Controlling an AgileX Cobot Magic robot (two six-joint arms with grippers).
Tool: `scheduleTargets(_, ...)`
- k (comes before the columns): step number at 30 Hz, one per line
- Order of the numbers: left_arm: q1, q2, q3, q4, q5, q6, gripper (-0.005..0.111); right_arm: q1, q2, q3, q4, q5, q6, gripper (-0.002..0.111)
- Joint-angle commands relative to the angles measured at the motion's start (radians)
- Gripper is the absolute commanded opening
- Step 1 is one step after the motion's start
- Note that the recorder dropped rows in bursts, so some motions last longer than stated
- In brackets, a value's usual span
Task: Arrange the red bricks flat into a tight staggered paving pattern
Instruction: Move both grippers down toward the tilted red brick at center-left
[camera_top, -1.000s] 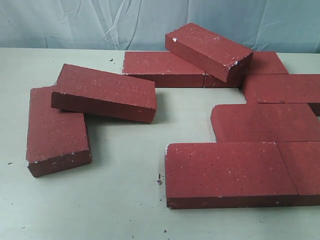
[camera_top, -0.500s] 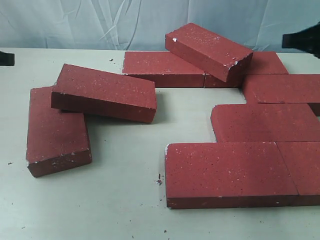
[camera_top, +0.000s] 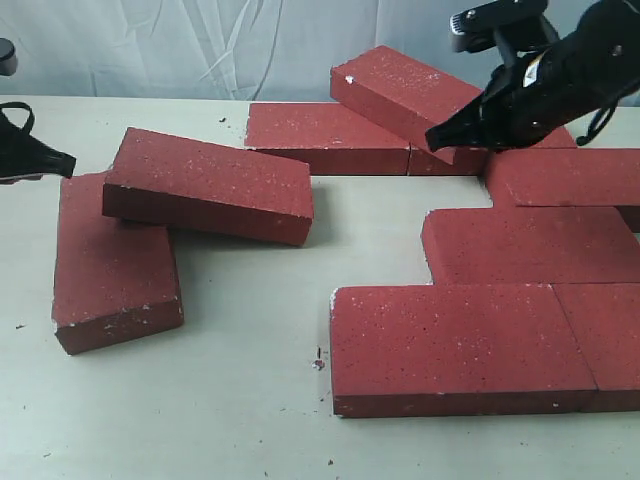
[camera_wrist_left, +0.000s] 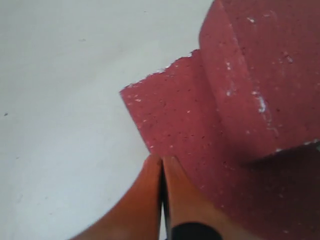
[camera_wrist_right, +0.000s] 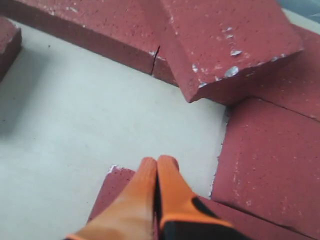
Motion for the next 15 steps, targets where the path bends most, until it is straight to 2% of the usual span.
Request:
scheduleTargets(1, -0.001, 0.054, -0.039, -0.181, 0.002, 0.182, 0.0, 0.015, 0.09, -0.098, 0.019, 0.074, -0.046, -0.001)
scheduleTargets(7, -0.001, 0.134, -0.082, -0.229, -0.077, 0.186, 0.0, 0.015, 0.233, -0.289, 0.2, 0.229, -0.232, -0.001)
scheduleTargets(11, -0.001, 0.181, -0.11, -0.257, -0.074, 0.212, 0.0, 0.015, 0.33, -0.394, 0.321, 0.246, -0.313, -0.001)
scheduleTargets(15, -0.001, 0.213, -0.13, -0.284, -0.038, 0.259, 0.0, 0.033, 0.41, -0.484, 0.337, 0.309, -0.33, -0.001)
